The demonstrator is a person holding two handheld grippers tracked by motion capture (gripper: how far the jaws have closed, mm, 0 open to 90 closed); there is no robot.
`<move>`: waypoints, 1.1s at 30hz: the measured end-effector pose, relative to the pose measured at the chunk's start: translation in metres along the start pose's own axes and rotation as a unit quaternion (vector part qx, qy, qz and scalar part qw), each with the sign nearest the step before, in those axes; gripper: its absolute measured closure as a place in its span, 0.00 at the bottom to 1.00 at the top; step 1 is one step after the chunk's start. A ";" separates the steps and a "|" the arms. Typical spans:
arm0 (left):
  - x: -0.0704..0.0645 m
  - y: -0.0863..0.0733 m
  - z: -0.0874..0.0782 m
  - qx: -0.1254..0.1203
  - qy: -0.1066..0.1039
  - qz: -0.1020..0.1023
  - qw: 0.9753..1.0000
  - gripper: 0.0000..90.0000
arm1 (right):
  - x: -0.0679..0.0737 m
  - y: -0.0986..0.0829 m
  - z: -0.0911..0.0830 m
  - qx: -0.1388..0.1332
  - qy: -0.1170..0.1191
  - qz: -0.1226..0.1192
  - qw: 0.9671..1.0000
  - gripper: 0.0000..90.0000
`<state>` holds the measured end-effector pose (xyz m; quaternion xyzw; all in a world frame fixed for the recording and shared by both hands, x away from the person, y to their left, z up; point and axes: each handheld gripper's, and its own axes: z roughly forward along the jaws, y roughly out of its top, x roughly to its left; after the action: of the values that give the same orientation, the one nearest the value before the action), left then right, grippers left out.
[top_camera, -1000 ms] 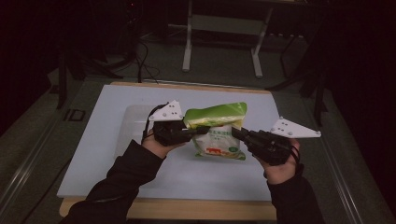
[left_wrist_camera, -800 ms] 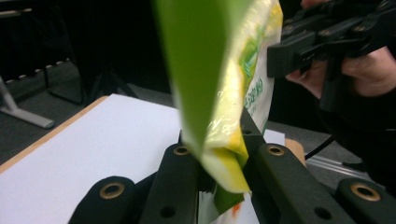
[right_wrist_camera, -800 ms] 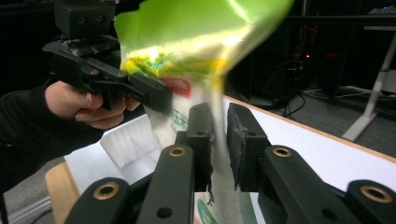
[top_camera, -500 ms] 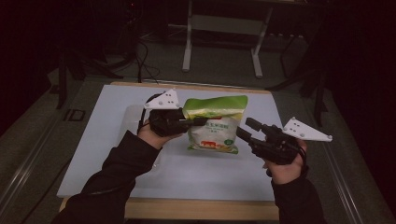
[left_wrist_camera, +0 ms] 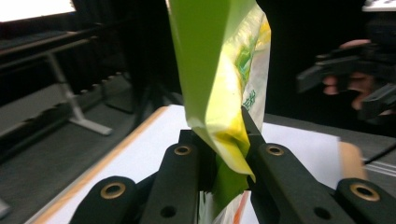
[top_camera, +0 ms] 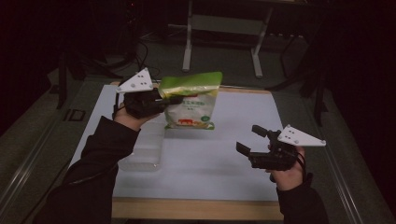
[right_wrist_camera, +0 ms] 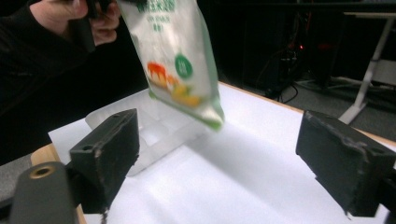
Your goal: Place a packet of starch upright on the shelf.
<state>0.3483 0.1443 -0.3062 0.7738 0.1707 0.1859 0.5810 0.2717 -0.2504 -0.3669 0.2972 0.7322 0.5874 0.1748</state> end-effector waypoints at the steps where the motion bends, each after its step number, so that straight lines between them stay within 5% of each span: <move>1: 0.004 -0.001 -0.004 0.000 0.005 -0.003 1.000 0.93 | -0.001 -0.001 -0.001 -0.002 0.000 0.004 1.000 0.15; 13: 0.056 -0.022 -0.041 -0.015 0.055 -0.020 0.998 0.93 | -0.001 -0.013 0.003 0.018 0.009 0.029 0.999 0.16; 20: 0.082 -0.042 -0.045 -0.009 0.068 -0.040 0.997 0.93 | -0.002 -0.017 0.003 0.022 0.012 0.040 0.999 0.18; 33: 0.130 -0.088 -0.039 -0.013 0.056 -0.071 0.996 0.93 | -0.010 -0.025 0.000 0.034 -0.005 0.062 0.997 0.18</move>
<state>0.4385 0.2623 -0.3695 0.7405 0.2546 0.1896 0.5923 0.2736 -0.2607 -0.3920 0.3507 0.7309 0.5704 0.1318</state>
